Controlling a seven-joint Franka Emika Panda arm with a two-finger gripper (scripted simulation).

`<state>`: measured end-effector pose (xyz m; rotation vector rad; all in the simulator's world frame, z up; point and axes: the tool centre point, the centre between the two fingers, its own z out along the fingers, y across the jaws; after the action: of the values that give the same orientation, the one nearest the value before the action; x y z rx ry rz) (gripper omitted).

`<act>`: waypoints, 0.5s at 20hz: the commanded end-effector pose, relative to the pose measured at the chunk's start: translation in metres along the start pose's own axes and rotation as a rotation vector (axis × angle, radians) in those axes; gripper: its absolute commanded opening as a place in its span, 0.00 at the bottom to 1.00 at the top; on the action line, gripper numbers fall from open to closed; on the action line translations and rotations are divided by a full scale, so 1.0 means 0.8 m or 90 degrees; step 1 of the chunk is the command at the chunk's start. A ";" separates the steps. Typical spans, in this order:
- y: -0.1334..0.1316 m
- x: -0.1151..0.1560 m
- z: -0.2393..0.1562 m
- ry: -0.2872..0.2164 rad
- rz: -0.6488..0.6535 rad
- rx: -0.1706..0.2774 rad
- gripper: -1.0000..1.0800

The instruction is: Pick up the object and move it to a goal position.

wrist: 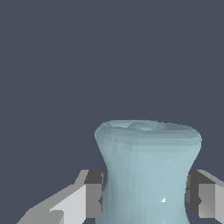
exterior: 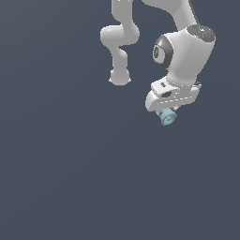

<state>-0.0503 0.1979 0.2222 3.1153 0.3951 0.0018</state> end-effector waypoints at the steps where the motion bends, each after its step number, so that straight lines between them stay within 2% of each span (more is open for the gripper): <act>1: -0.025 0.003 -0.016 -0.001 0.001 0.000 0.00; 5: -0.051 0.008 -0.033 -0.001 0.002 0.000 0.00; 10: -0.063 0.011 -0.041 -0.001 0.002 0.001 0.00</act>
<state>-0.0545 0.2472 0.2533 3.1169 0.3941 0.0010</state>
